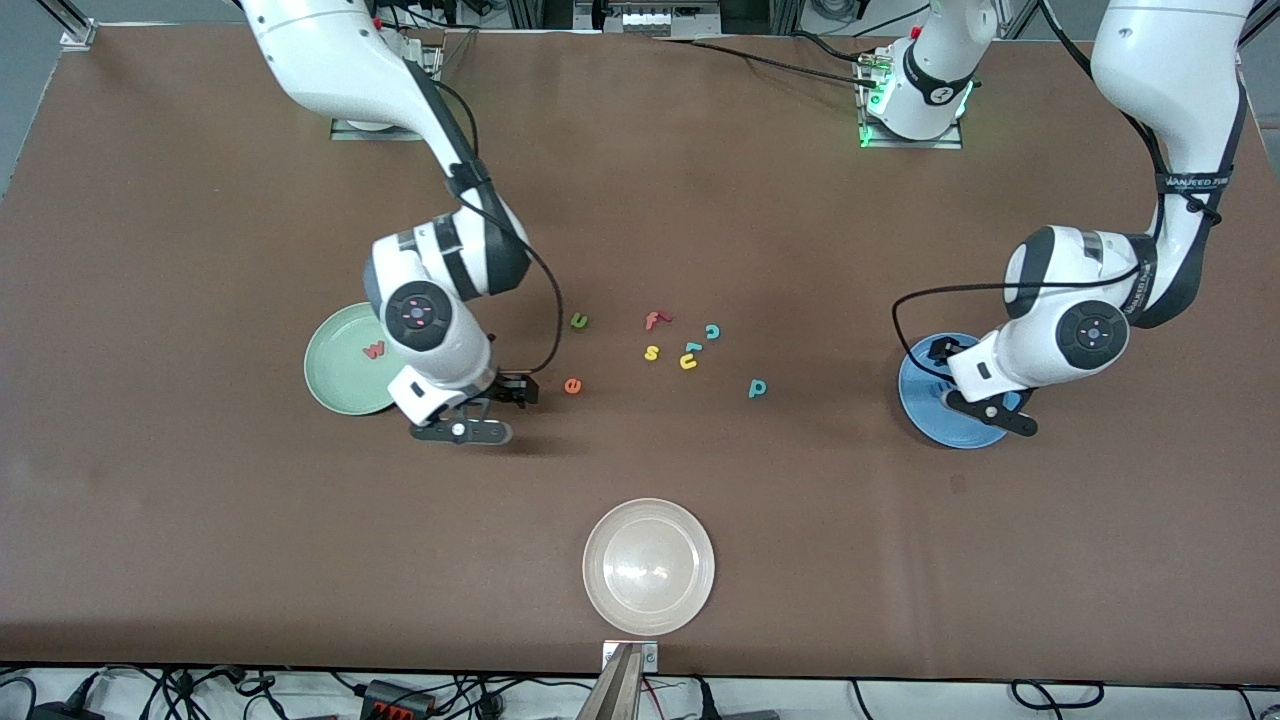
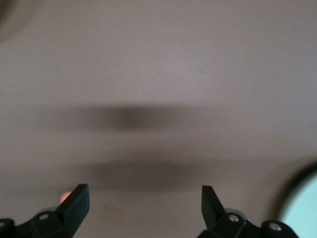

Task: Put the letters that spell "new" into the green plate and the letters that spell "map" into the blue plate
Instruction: 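Carry the yellow a to the blue plate while the right gripper returns, then grasp the teal d with the left gripper while the right gripper grasps the orange a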

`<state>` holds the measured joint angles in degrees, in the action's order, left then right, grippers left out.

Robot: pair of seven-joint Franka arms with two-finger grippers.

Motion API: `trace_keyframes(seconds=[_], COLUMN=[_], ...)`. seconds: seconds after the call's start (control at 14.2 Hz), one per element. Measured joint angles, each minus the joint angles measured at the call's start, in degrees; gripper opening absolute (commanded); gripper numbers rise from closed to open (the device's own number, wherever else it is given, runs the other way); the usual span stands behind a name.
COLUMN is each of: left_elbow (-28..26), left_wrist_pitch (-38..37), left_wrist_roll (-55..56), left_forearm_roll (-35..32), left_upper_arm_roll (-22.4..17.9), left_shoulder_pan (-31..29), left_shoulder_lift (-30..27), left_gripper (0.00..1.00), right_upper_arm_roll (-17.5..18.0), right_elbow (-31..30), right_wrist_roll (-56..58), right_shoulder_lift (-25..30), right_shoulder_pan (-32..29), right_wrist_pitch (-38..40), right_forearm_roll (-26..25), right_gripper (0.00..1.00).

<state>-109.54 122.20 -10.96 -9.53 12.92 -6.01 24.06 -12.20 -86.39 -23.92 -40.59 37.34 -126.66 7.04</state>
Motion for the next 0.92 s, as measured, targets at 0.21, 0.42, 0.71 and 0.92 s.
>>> trace_keyframes(seconds=[0.21,0.42,0.71,0.92], left_elbow=[2.98,6.38,12.25,13.12], left_wrist_pitch=[-0.52,-0.51,0.7,4.94], left_wrist_roll=[1.62,11.48,24.99,30.2], left_forearm_roll=[2.0,3.52,3.47,0.68], left_upper_arm_roll=[4.94,6.6,6.56,6.44], left_shoulder_pan=[1.49,6.54,15.1,16.92], left_shoulder_lift=[0.41,3.07,9.67,13.87], left_gripper=[1.0,1.0,1.0,0.69], right_upper_arm_roll=[1.78,3.72,3.78,3.75], right_elbow=[3.5,4.41,4.51,4.65], right_wrist_roll=[0.02,-1.91,-5.79,-6.36], right_shoulder_lift=[-3.3,-5.21,-7.35,-8.53], right_shoulder_pan=[0.26,1.6,3.59,3.5], right_wrist_pitch=[0.0,-0.07,-1.31,-2.82], right_forearm_roll=[0.03,0.08,0.08,0.08], right_gripper=[0.81,0.74,0.69,0.62])
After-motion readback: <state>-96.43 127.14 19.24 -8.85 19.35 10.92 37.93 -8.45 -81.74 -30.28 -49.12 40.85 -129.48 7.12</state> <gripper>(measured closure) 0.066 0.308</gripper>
